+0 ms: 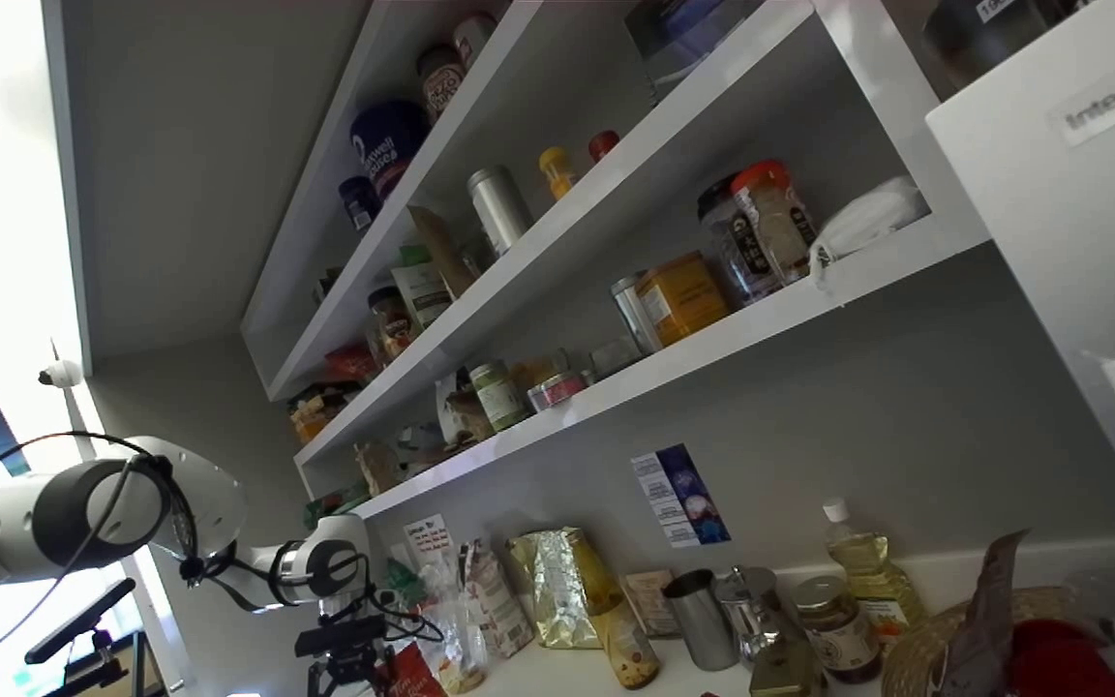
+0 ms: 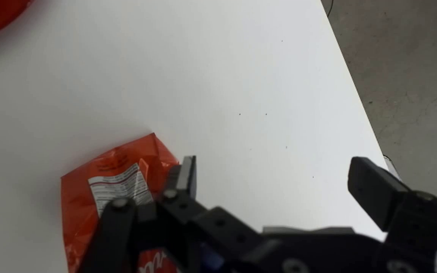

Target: Put the orange pack on the bottom shelf.

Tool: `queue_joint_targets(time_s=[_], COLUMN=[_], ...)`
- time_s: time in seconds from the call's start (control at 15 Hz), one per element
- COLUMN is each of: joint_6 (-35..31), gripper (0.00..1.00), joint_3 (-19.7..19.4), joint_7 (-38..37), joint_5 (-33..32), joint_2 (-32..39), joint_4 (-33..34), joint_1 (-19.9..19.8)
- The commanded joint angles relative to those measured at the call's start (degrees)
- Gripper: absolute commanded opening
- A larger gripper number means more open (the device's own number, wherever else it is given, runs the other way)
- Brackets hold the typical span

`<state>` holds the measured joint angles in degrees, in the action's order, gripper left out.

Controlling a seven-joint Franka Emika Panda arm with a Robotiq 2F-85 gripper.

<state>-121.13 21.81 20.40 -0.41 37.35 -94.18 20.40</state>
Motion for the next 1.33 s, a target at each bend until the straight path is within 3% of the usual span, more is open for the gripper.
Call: queue_joint_targets(time_s=[0.0,0.47,0.6,1.0,1.27], joint_6=[0.2,0.2,-0.8,-6.3,-4.6], gripper=[1.0,1.0,1.0,1.0,1.0], joint_3=[-0.4,-0.4,-1.5,-4.2,-9.8], joint_7=[0.1,0.1,-1.6,-9.2,-18.9], joint_5=[0.2,0.2,-2.0,-9.7,-20.9], joint_2=[0.1,0.1,0.8,5.7,6.4], joint_4=[0.4,0.4,0.6,2.2,2.8], joint_1=[0.4,0.4,2.0,10.1,18.8])
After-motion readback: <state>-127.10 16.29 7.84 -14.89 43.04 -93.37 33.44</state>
